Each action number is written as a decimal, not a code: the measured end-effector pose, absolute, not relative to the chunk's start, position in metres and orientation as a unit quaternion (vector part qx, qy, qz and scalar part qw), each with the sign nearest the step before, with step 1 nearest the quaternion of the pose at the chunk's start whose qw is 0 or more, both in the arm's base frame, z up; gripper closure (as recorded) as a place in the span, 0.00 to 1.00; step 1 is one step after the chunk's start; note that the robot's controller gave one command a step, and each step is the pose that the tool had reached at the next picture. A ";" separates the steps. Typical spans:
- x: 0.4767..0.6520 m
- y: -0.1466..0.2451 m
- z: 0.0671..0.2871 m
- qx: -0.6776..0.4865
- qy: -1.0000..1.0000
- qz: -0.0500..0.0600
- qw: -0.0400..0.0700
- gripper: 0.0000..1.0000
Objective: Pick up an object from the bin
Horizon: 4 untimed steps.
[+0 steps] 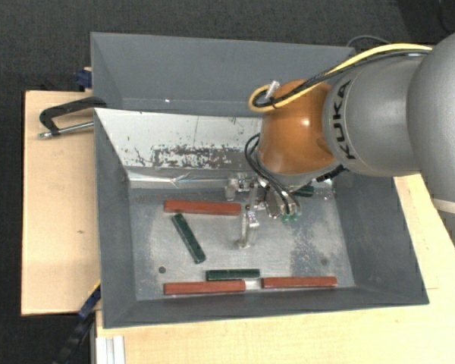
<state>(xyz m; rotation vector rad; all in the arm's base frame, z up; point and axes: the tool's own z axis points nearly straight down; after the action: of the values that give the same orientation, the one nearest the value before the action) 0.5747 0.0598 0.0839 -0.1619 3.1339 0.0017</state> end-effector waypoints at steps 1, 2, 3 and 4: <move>0.598 0.058 0.071 -0.077 0.997 0.001 0.003 1.00; 0.598 0.058 0.071 -0.077 0.997 0.001 0.003 1.00; 0.598 0.058 0.071 -0.077 0.997 0.001 0.003 1.00; 0.598 0.058 0.071 -0.077 0.997 0.001 0.003 1.00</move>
Offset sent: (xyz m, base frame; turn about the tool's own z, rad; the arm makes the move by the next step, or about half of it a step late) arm 0.0000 0.0000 0.0000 0.0000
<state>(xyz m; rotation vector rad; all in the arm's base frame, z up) 0.5980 0.0583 0.0712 -0.2399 3.1271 0.0037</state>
